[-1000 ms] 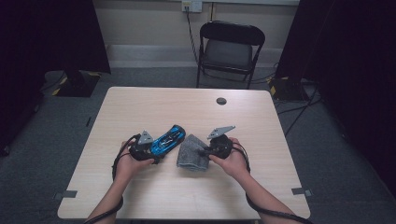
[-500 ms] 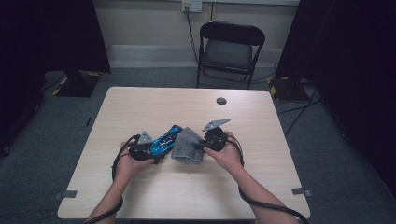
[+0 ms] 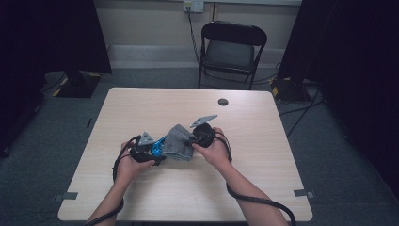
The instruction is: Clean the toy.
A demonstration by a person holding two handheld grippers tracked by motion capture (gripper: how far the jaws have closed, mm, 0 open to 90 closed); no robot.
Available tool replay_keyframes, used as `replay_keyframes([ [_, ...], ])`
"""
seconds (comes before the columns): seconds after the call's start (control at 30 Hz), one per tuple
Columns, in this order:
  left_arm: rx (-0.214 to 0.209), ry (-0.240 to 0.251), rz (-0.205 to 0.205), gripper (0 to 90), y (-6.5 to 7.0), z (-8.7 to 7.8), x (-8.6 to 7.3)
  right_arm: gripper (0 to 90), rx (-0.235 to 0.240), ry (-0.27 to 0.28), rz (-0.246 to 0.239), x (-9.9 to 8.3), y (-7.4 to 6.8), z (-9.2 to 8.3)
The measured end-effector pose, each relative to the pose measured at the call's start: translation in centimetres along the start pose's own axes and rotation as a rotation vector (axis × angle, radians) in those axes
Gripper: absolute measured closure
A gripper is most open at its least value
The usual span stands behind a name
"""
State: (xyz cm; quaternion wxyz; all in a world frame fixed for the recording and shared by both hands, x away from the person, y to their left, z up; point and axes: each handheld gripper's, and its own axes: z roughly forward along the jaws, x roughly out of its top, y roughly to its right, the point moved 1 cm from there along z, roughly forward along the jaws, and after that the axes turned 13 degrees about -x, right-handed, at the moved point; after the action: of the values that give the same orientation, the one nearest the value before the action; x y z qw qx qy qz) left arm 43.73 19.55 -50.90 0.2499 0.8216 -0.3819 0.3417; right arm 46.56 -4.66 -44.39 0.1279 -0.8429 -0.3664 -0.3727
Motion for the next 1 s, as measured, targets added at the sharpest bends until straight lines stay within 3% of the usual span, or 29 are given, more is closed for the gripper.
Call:
replay_keyframes([
  [0.23,0.005,-0.002,0.007,25.3,0.0,0.0,0.0,78.0,-0.019,-0.015,0.042,1.3,-0.9,2.0],
  [0.4,0.007,-0.002,0.006,25.3,0.1,0.0,0.0,77.7,-0.027,-0.024,0.027,2.1,-1.6,2.9],
  [0.53,0.008,-0.004,0.007,25.3,0.1,0.0,0.0,77.5,-0.053,-0.051,-0.026,2.3,-2.5,3.9],
  [0.6,0.009,-0.004,0.008,25.3,0.1,0.0,0.0,77.4,-0.036,-0.044,-0.01,2.2,-3.0,4.3],
  [0.7,0.008,-0.003,0.005,25.3,0.1,0.0,0.0,77.3,-0.046,-0.052,-0.037,2.2,-3.6,4.7],
  [1.0,0.011,-0.003,0.006,25.3,0.1,0.0,0.0,76.7,-0.032,-0.034,0.001,1.8,-3.3,4.7],
])
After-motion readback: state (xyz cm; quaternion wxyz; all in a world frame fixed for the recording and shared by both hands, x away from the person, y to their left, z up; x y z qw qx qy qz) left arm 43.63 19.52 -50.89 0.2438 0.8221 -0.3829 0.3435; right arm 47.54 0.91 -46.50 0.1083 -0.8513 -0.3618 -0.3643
